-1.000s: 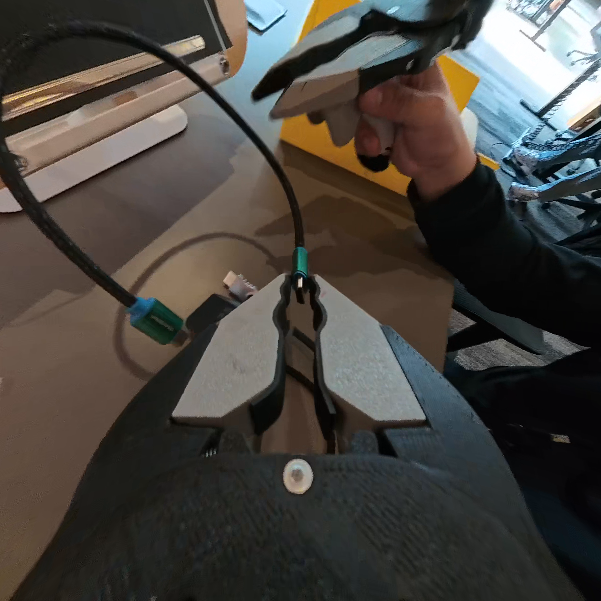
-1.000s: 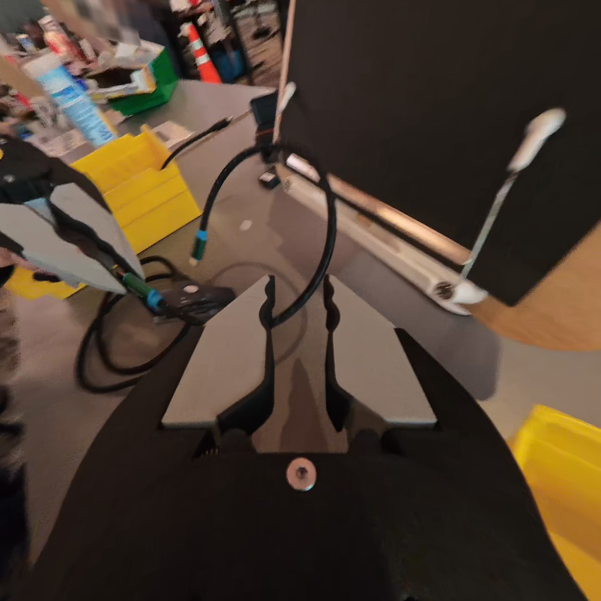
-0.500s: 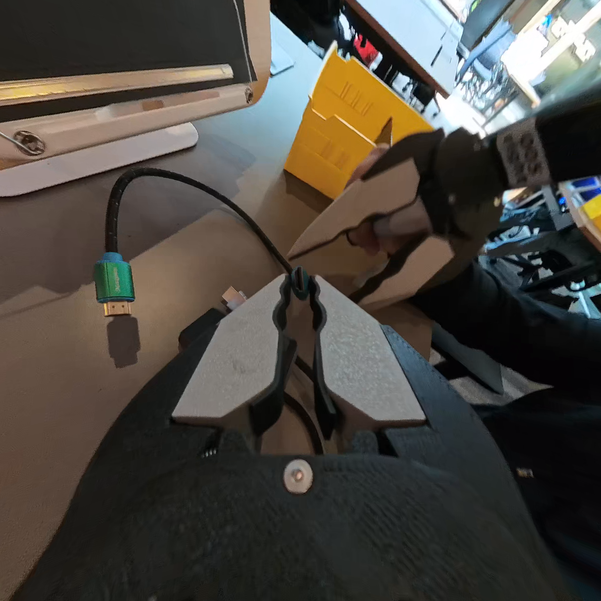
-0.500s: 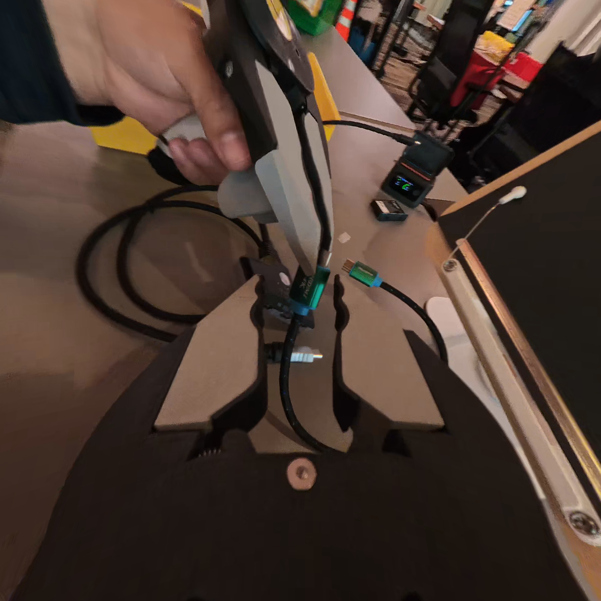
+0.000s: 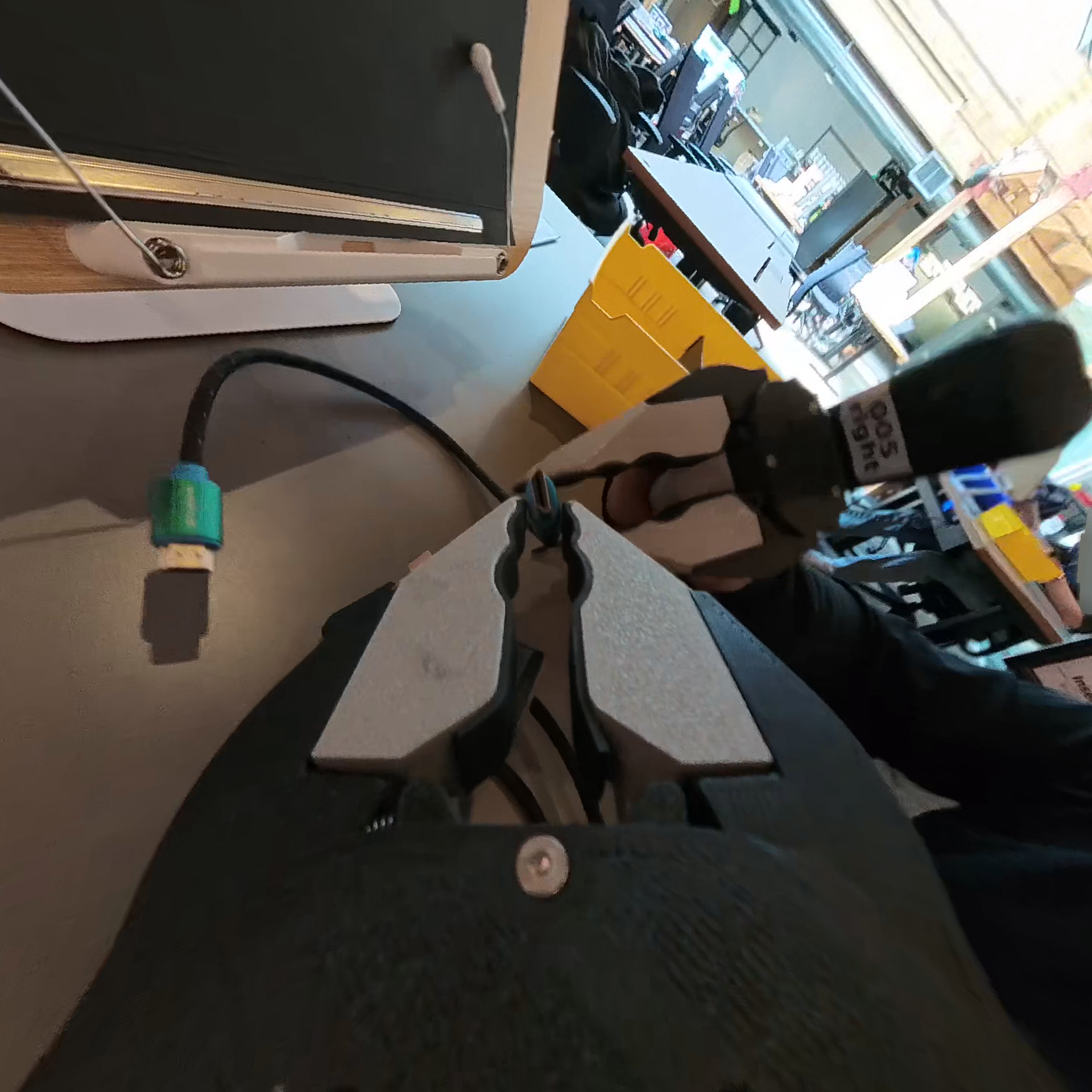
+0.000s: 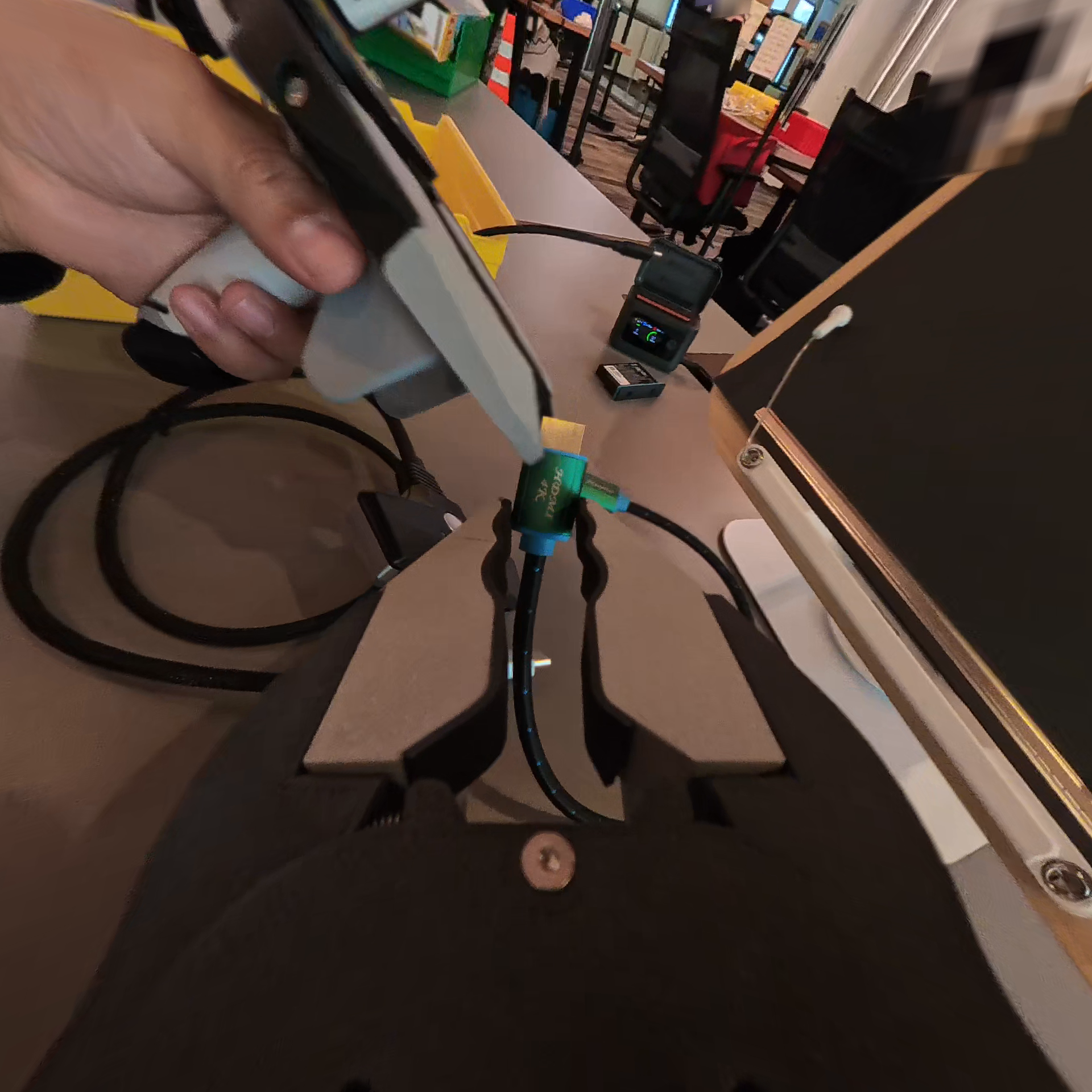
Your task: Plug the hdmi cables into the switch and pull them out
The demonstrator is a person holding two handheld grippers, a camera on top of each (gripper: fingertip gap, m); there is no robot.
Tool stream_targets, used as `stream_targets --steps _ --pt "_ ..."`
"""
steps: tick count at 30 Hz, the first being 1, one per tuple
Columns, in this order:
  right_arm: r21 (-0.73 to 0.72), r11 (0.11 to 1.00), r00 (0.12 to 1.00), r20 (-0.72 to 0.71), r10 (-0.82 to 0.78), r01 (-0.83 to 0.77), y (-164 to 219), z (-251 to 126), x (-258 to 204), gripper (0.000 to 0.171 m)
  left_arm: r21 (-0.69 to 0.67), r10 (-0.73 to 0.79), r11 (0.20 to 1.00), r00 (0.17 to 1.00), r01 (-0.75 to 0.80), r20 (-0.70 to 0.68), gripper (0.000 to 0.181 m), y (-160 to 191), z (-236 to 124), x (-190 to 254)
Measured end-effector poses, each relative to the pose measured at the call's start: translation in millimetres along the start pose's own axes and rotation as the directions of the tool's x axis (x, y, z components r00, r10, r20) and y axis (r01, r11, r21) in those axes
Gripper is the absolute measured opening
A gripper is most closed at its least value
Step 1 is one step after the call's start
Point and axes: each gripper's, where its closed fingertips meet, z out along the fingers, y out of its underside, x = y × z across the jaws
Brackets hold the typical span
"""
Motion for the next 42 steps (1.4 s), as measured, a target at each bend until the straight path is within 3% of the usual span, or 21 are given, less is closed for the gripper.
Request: stream_targets --steps 2,4,7,11,13,16,23,27,32,37,39,42 --pt "0.012 1.000 0.999 0.026 0.026 -0.027 0 -4 3 0.019 -0.048 0.119 0.992 0.991 -0.116 0.054 0.015 6 -9 -3" --pt "0.014 0.998 0.997 0.053 0.063 -0.064 2 -6 6 0.019 -0.120 0.310 0.949 0.932 -0.291 0.190 0.018 11 -22 -14" --pt "0.005 0.992 0.986 0.109 0.127 -0.129 6 -6 6 0.019 -0.227 0.558 0.829 0.779 -0.511 0.285 0.040 19 -35 -11" --pt "-0.021 0.975 0.956 0.196 0.220 -0.220 12 -7 5 0.018 -0.411 0.796 0.604 0.537 -0.683 0.279 0.045 45 -38 -6" --pt "-0.058 0.959 0.923 0.260 0.282 -0.277 17 -9 3 0.018 -0.470 0.856 0.516 0.432 -0.716 0.284 0.044 54 -36 -11" --pt "-0.085 0.918 0.853 0.345 0.392 -0.387 19 -16 5 0.017 -0.489 0.898 0.438 0.349 -0.754 0.267 0.043 65 -24 -13" --pt "-0.139 0.753 0.595 0.527 0.606 -0.643 15 -34 13 0.017 -0.595 0.948 0.248 0.065 -0.764 0.311 0.034 63 -5 -39" --pt "-0.167 0.730 0.545 0.561 0.623 -0.663 15 -38 11 0.016 -0.628 0.954 0.225 0.037 -0.745 0.299 0.019 67 0 -54" --pt "-0.169 0.778 0.621 0.511 0.594 -0.605 23 -33 11 0.016 -0.418 0.924 0.346 0.227 -0.840 0.309 0.019 66 9 -41" --pt "-0.194 0.816 0.667 0.488 0.562 -0.545 29 -29 4 0.016 -0.380 0.906 0.401 0.300 -0.833 0.298 0.019 67 2 -41" --pt "-0.233 0.809 0.654 0.489 0.577 -0.539 33 -27 -1 0.016 -0.404 0.917 0.367 0.252 -0.838 0.310 0.019 63 -4 -43" --pt "-0.294 0.802 0.653 0.468 0.595 -0.520 43 -25 -7 0.015 -0.420 0.928 0.239 0.078 -0.875 0.365 0.019 54 -11 -39"
